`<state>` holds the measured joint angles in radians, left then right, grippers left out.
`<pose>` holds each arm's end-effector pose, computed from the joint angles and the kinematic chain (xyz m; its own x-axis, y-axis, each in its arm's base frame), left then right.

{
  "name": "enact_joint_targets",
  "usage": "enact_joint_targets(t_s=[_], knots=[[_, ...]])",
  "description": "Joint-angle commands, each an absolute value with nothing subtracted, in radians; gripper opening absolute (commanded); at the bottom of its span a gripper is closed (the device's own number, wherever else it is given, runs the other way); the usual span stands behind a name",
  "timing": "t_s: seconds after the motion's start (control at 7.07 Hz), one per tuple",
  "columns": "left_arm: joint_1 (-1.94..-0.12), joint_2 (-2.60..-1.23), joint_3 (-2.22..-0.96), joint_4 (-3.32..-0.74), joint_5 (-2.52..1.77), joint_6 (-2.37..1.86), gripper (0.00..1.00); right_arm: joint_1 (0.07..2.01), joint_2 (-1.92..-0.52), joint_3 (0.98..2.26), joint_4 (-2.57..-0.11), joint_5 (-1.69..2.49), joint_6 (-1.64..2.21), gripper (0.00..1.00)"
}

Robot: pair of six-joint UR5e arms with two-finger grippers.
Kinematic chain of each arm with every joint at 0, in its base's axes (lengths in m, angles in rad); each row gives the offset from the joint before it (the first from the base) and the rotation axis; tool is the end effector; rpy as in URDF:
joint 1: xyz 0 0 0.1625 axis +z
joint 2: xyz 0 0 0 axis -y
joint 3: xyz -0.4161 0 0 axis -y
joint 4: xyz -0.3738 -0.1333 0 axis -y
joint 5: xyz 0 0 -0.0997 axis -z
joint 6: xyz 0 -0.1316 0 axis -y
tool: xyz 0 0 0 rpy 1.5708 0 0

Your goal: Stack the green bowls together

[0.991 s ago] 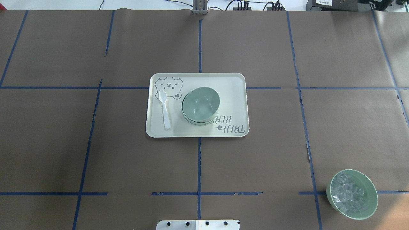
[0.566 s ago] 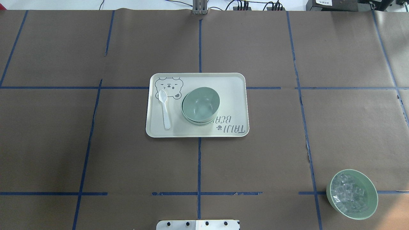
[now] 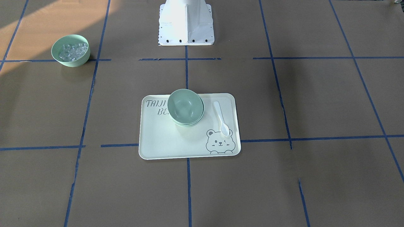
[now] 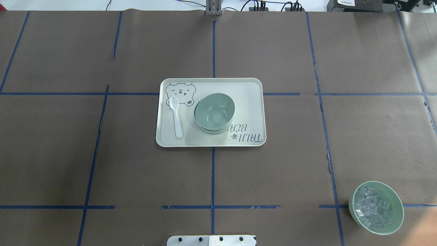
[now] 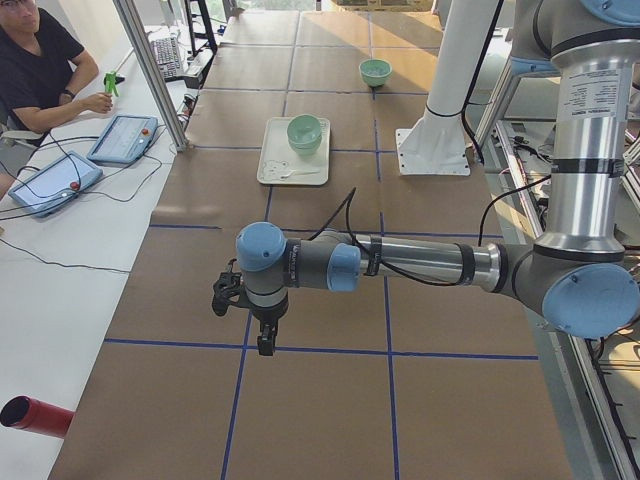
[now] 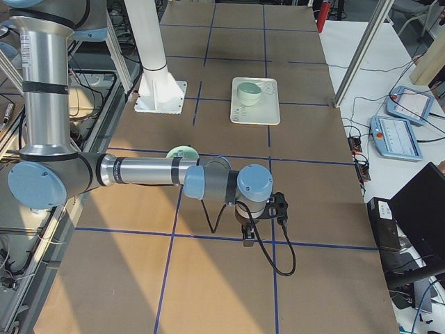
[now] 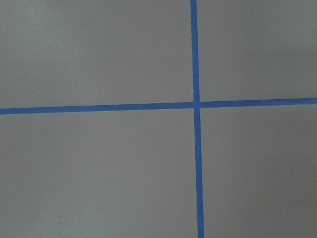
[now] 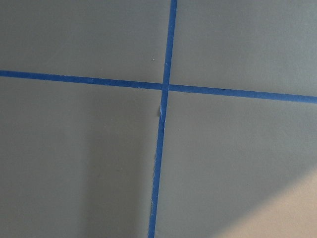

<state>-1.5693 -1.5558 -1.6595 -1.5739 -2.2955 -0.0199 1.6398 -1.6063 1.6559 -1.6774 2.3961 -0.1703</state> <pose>-0.0454 -0.4736 0.6416 0.7485 0.0321 -0.6624 0.0134 0.9979 0.0636 0.0678 -0.4494 0.6546 0.6758 -0.0815 0.7326 0.0464 0.9966 0.0682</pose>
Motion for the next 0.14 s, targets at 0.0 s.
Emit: enact_joint_targets(t_s=[0.0], knots=[[-1.569, -1.557, -1.658, -1.574, -2.295, -0.020, 1.00, 1.640, -1.606, 1.658, -1.677, 2.396, -0.170, 1.00]])
